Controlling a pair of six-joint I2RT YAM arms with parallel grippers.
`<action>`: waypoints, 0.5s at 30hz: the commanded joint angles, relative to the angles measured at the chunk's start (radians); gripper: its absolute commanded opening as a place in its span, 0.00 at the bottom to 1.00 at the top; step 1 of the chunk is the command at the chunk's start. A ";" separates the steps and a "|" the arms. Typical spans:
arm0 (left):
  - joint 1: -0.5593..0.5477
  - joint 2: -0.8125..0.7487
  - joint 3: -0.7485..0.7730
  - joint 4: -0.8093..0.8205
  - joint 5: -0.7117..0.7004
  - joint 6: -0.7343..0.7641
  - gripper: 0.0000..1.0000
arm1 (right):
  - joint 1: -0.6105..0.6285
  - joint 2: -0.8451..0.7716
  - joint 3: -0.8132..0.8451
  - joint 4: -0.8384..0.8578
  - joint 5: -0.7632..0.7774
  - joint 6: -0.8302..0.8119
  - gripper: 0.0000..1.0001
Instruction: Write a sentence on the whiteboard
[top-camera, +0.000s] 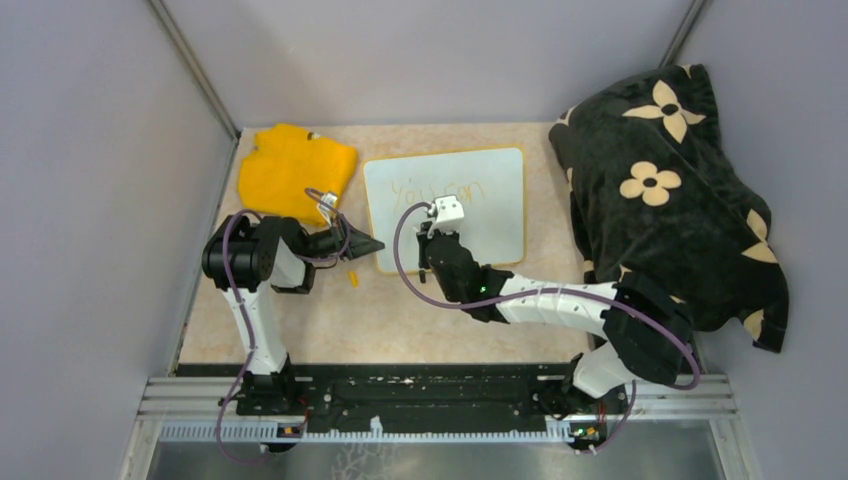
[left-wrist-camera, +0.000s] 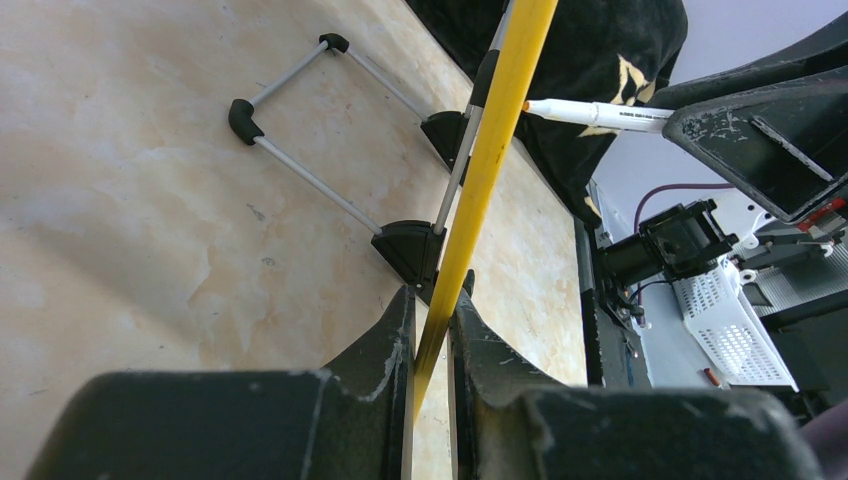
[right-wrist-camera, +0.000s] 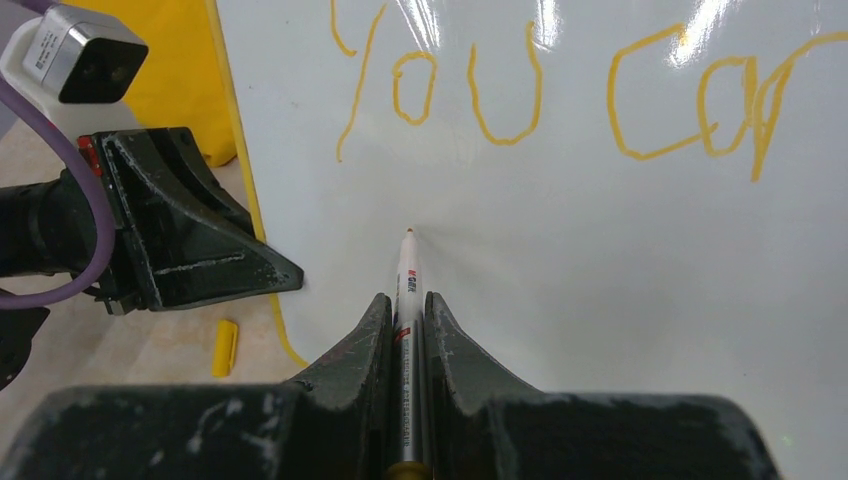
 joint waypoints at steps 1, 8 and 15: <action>-0.001 0.040 0.002 0.201 -0.037 0.000 0.00 | -0.014 0.012 0.054 0.039 -0.003 0.018 0.00; -0.001 0.040 0.003 0.200 -0.037 -0.001 0.00 | -0.020 0.022 0.042 0.025 -0.007 0.032 0.00; -0.001 0.040 0.004 0.196 -0.037 -0.001 0.00 | -0.020 0.013 0.012 0.005 -0.001 0.045 0.00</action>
